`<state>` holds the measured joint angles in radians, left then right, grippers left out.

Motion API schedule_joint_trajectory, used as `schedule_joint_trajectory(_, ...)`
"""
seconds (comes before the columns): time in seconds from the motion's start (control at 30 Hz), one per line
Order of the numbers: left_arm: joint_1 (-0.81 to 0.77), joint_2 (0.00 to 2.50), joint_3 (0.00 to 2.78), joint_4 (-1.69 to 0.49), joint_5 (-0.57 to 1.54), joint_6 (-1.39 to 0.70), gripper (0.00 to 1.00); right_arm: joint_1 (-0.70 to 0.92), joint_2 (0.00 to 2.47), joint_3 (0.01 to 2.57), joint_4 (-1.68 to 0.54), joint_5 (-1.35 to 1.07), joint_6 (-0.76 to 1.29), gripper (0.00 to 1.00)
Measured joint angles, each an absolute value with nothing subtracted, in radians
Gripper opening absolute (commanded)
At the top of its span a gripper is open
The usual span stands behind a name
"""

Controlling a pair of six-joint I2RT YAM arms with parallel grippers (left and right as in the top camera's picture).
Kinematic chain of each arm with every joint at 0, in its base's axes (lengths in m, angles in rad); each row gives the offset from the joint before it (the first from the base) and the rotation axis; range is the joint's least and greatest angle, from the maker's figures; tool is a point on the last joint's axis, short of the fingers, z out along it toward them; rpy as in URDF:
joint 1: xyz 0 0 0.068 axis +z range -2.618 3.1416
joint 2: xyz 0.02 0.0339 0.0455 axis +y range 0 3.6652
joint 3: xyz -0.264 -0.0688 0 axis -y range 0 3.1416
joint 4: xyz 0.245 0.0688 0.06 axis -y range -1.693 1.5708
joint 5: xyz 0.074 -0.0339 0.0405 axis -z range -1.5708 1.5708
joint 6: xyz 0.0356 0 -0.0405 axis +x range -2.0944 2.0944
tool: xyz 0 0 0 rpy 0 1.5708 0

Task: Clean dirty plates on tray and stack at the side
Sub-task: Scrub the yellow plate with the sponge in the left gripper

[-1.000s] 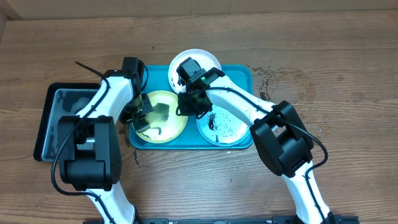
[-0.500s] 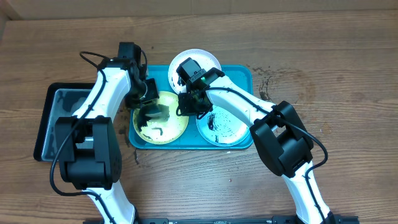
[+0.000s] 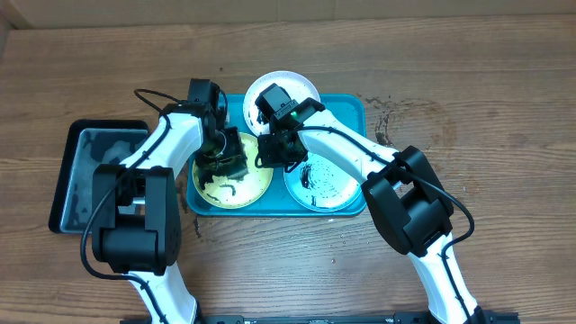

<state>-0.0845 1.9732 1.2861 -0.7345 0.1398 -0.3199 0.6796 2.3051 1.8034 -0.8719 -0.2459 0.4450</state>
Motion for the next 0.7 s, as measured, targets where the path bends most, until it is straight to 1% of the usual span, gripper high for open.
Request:
schedule_joint_trajectory(0.17, -0.084, 1.964, 1.288, -0.758, -0.055, -0.342, 0.04, 0.68, 2.305, 1.803, -0.876, -0.247, 0.445, 0.04)
schedule_joint_trajectory(0.33, -0.084, 1.964, 1.299, -0.859, -0.195, -0.365, 0.04, 0.682, 2.305, 1.803, -0.882, -0.252, 0.444, 0.04)
schedule_joint_trajectory(0.5, -0.081, 1.963, 1.375, -0.98, -0.244, -0.391, 0.04, 0.681, 2.305, 1.805, -0.891, -0.253, 0.445, 0.04)
schedule_joint_trajectory(0.7, -0.069, 1.901, 1.537, -1.064, -0.208, -0.41, 0.04, 0.68, 2.305, 1.815, -0.913, -0.239, 0.431, 0.04)
